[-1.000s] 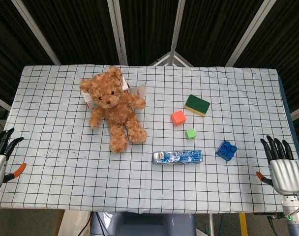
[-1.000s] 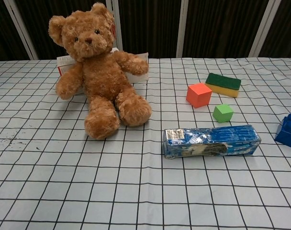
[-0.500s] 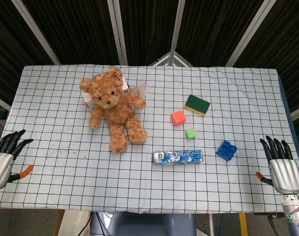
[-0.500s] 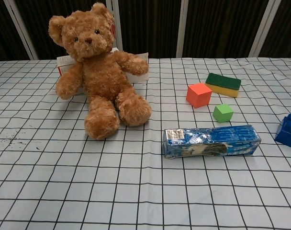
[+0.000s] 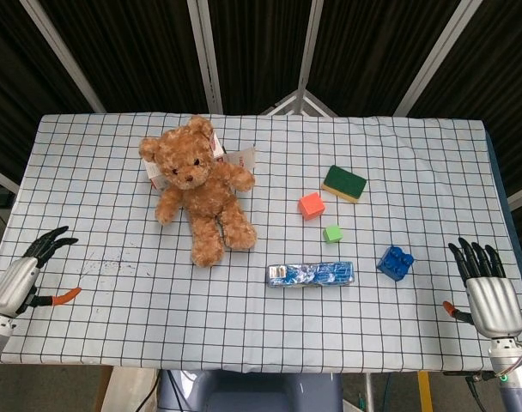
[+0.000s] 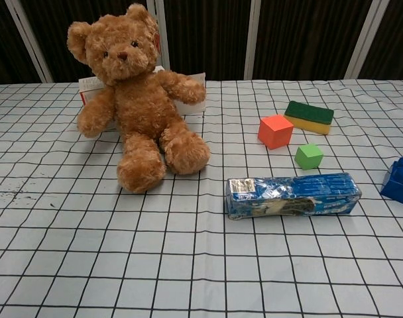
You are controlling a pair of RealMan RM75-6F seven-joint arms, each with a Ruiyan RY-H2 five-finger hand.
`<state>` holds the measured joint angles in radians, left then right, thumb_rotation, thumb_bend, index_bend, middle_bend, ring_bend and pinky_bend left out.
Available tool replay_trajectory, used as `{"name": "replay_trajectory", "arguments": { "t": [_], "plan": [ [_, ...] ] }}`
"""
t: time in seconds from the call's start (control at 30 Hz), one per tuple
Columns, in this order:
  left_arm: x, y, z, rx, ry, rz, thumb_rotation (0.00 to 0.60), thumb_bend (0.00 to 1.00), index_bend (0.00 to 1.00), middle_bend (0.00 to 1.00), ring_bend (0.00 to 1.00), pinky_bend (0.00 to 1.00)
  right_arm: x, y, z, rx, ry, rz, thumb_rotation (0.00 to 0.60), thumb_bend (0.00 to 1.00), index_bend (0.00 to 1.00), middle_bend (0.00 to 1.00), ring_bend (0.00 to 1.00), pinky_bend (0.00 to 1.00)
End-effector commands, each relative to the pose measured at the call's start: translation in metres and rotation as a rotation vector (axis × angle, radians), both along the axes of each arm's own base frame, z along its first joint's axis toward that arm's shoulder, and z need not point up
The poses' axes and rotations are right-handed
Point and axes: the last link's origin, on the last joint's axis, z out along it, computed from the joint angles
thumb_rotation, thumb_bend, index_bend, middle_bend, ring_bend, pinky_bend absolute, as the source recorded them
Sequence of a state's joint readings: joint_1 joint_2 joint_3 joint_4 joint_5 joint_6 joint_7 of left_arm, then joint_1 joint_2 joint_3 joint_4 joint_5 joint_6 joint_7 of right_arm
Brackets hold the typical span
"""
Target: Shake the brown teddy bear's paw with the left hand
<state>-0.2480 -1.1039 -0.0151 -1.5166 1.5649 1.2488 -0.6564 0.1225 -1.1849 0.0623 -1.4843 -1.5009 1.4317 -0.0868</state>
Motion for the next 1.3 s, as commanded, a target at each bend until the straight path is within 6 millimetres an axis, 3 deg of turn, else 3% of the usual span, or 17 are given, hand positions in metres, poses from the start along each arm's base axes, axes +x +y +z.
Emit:
{"name": "replay_trajectory", "arguments": {
  "t": [0.03, 0.2, 0.37, 0.5, 0.83, 1.3],
  "plan": [
    [0.006, 0.036, -0.018, -0.18, -0.259, 0.07, 0.6, 0.27, 0.17, 0.05, 0.0, 0.0, -0.001, -0.001, 0.0, 0.002, 0.005, -0.004, 0.6, 0.1, 0.0, 0.0, 0.0, 0.0],
    [0.03, 0.074, -0.035, -0.217, -0.591, 0.148, 0.6, 0.27, 0.17, 0.08, 0.0, 0.0, 0.0, -0.003, -0.005, 0.02, 0.007, -0.001, 0.6, 0.1, 0.0, 0.0, 0.0, 0.0],
    [0.035, 0.105, -0.054, -0.284, -0.704, 0.22, 0.6, 0.25, 0.2, 0.12, 0.0, 0.0, 0.0, -0.004, -0.006, 0.026, 0.01, 0.001, 0.6, 0.1, 0.0, 0.0, 0.0, 0.0],
    [0.038, 0.119, -0.073, -0.283, -0.812, 0.279, 0.6, 0.25, 0.2, 0.13, 0.0, 0.0, -0.001, -0.004, -0.006, 0.028, 0.005, -0.006, 0.6, 0.1, 0.0, 0.0, 0.0, 0.0],
    [0.037, 0.129, -0.11, -0.201, -1.051, 0.407, 0.6, 0.26, 0.23, 0.17, 0.0, 0.0, -0.002, -0.004, -0.001, 0.014, -0.01, -0.007, 0.6, 0.1, 0.0, 0.0, 0.0, 0.0],
    [0.043, 0.139, -0.141, -0.155, -1.099, 0.493, 0.6, 0.26, 0.27, 0.23, 0.0, 0.0, -0.003, -0.004, 0.0, 0.018, -0.019, -0.007, 0.6, 0.1, 0.0, 0.0, 0.0, 0.0]
  ]
}}
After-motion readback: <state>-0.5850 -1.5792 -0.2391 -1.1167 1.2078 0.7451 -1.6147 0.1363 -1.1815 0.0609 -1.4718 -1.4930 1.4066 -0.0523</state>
